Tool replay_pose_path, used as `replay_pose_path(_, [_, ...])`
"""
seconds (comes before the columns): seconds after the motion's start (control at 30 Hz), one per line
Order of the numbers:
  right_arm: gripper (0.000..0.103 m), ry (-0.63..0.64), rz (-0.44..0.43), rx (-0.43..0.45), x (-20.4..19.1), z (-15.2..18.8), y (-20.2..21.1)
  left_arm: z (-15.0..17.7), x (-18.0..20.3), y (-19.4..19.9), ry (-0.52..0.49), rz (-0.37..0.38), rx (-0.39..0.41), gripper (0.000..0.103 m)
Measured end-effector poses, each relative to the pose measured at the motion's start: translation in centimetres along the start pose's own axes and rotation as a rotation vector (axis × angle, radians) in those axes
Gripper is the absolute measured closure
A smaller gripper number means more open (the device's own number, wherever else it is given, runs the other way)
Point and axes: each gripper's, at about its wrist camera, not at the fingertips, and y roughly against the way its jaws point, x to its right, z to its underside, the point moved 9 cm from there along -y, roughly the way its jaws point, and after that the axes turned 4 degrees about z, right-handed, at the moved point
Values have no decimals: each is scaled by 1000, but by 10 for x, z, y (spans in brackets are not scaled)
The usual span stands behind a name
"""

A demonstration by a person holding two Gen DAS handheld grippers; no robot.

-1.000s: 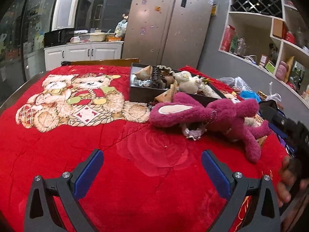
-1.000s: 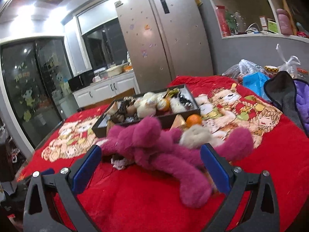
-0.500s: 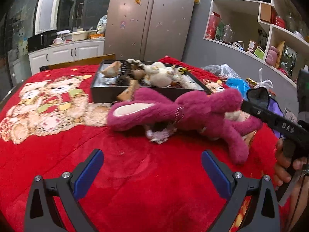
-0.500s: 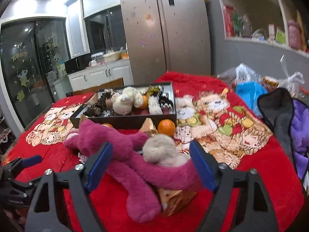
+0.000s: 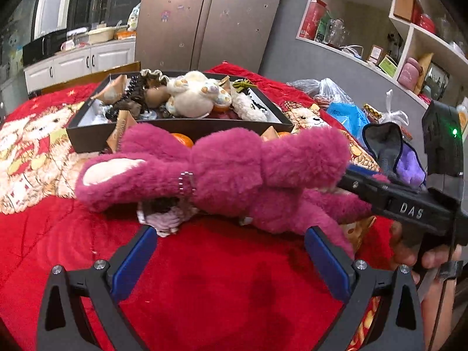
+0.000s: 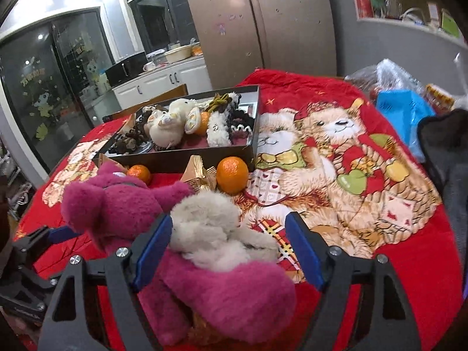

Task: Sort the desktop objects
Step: 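Move the left tool to the pink plush while the right tool approaches the white fluffy plush, then close the left tool on the pink plush while the right tool grips the white plush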

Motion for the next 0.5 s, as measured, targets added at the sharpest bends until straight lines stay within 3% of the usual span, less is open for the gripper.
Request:
replay_pose_path(0.13, [22,48,-18,-29,-7,1,-9,-1,10,-1,24,50,1,0])
replay_pose_path(0.27, [22,61,-20,-65,-9,3,-23,-6,15,-13,-27,2,-14,0])
replay_pose_path(0.5, [23,13,-26,-105,-4,6,-38,-9,8,-33,31,8,-33,0])
